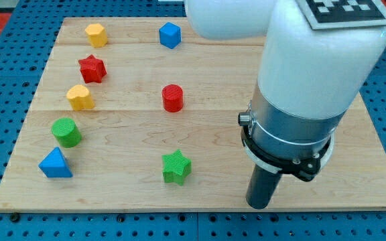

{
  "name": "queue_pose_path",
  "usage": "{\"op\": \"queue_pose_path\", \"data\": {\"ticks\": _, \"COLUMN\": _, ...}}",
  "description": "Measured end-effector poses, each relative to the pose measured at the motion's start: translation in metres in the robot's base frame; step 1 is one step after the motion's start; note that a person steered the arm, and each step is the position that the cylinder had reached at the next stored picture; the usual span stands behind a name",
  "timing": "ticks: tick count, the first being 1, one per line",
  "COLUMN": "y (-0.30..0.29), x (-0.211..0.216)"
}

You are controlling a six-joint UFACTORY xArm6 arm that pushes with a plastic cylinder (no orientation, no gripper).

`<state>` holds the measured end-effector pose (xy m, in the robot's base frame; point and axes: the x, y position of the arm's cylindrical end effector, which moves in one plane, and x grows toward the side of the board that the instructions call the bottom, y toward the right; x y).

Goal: Move the red star slightly down and right

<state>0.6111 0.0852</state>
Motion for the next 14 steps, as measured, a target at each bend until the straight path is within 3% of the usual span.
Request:
{"op": "queue_pose_path", "data": {"ticks": 3, "y": -0.009, "x": 0.004}}
{"op": "queue_pose_path", "data": {"ticks": 4, "y": -0.036, "x": -0.025}}
{"op": "queue_pose_path", "data": {"ticks": 5, "y": -0.026, "x": -0.094}}
{"op": "queue_pose_path", "data": {"ticks": 7, "y": -0.107, "x": -0.251}}
{"op": "queue_pose_path", "data": {"ticks": 8, "y": -0.204, "x": -0.271}}
{"op": "queue_pose_path", "data": {"ticks": 9, "y": -0.249, "x": -0.304}}
{"op": "queue_pose_path", "data": {"ticks": 10, "y": -0.301, "x": -0.317}}
{"op": "queue_pose_path", "data": {"ticks": 12, "y": -0.210, "x": -0.241}}
{"op": "queue_pose_path", "data": {"ticks": 13, "y": -0.260, "x": -0.272}}
{"op": "queue_pose_path", "data": {"ticks": 14, "y": -0.309, "x": -0.270}}
